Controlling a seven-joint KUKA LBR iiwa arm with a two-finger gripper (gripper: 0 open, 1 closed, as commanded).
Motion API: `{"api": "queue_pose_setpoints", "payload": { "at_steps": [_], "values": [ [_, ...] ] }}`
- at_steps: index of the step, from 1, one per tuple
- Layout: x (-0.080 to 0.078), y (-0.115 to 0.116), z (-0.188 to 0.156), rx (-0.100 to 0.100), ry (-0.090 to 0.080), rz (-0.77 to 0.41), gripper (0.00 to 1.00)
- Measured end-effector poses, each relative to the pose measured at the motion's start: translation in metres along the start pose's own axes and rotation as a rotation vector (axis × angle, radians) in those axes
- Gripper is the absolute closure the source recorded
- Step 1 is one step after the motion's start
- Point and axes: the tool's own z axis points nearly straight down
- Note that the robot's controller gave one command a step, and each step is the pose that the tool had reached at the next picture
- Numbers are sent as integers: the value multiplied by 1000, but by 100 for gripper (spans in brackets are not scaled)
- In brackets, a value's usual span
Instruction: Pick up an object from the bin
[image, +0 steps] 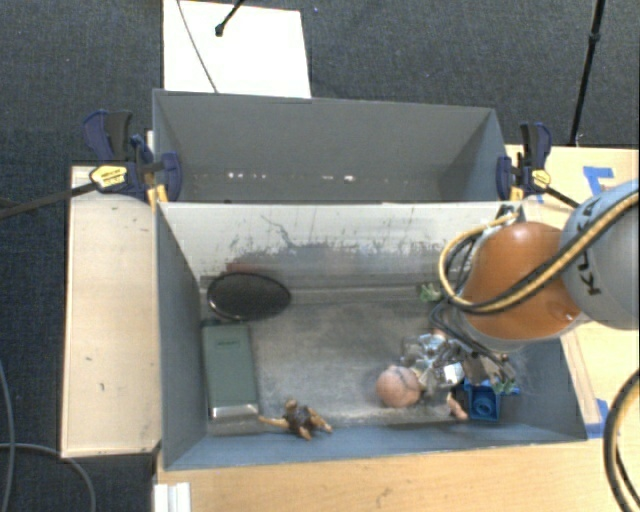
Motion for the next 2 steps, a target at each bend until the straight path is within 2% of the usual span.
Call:
{"api": "queue_pose_setpoints", "payload": {
  "at_steps": [1,2],
  "values": [
    [0,0,0,0,0,2,100],
    [9,-15,-38,-5,10,-3,100]
  ]
}}
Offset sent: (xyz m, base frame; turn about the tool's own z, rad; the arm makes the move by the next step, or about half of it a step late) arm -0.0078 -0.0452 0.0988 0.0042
